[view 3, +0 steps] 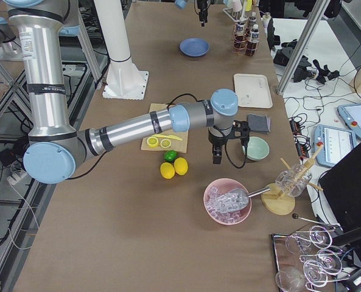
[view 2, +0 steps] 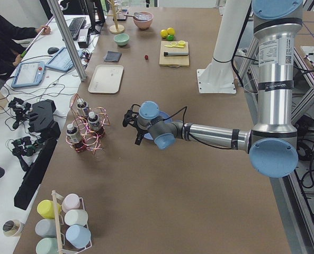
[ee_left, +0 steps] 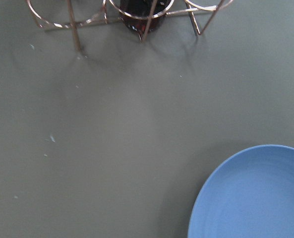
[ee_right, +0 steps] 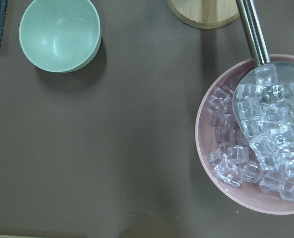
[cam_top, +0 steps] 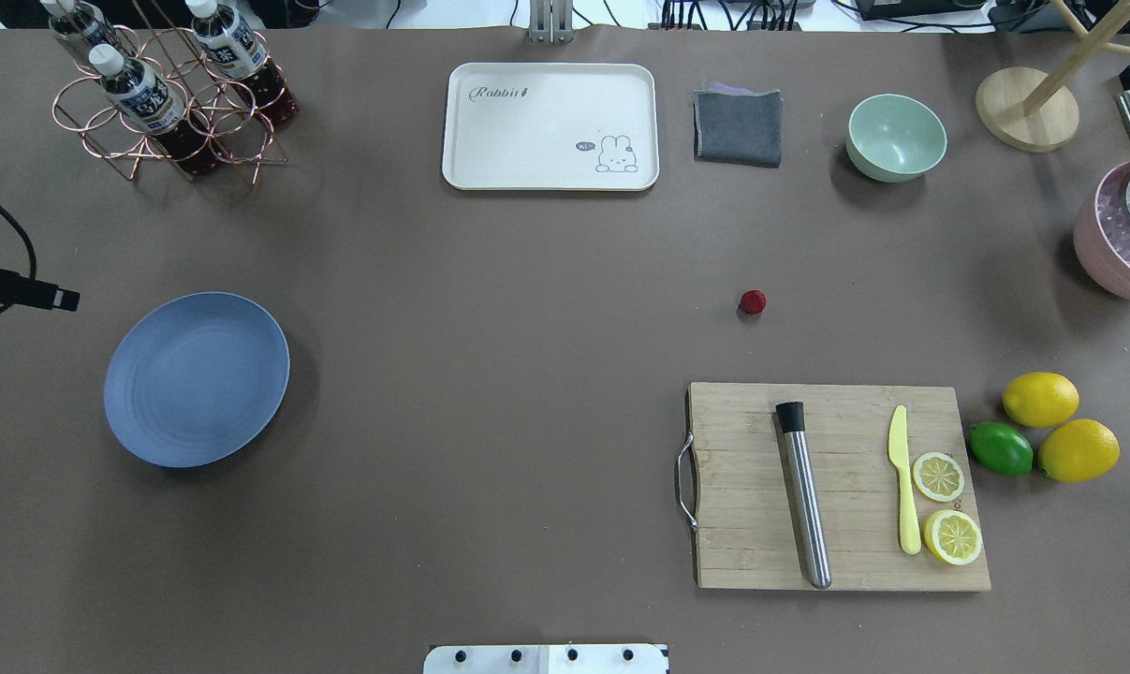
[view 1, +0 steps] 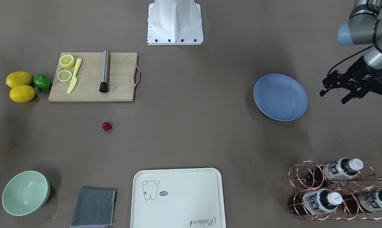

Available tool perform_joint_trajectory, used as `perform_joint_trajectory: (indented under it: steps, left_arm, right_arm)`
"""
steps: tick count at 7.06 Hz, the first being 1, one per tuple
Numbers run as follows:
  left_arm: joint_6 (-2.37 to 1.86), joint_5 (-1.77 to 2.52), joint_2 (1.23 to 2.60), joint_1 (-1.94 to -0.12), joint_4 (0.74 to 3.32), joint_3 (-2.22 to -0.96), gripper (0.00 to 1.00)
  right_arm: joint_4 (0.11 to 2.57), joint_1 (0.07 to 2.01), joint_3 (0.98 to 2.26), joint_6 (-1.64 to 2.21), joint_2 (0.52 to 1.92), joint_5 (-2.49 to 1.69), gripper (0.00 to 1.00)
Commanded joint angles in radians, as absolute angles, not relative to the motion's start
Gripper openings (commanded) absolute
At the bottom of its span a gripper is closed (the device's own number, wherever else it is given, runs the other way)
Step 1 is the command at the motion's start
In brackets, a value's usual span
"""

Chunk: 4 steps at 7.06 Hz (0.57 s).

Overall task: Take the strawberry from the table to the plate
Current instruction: 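Move the left arm toward the blue plate while the right arm reaches toward the strawberry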

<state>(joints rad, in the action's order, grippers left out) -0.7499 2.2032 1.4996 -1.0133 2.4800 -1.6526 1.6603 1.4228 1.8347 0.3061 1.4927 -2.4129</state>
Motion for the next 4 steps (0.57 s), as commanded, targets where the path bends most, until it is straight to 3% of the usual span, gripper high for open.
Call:
perform_joint_trajectory:
  steps: [1,2,3,4]
  left_arm:
    - [-0.874,2.099,1.489,-0.873,2.703,-1.526,0.98]
    - [-0.873,2.092,1.500,-0.861,2.779,-1.456,0.97]
    - [-0.876,2.094,1.502,-0.854,2.792,-1.450,0.74]
    - [-0.880,2.095,1.502,-0.853,2.792,-1.456,0.07]
  right_arm:
    - [1.606,1.378,1.835,0.401,1.490,-2.404,1.00]
    - [1.557,1.356,1.830,0.460,1.491,-2.399,1.00]
    - [1.536,1.335,1.830,0.510,1.490,-2.399,1.00]
    - [1.531,1.333,1.832,0.520,1.491,-2.399,1.00]
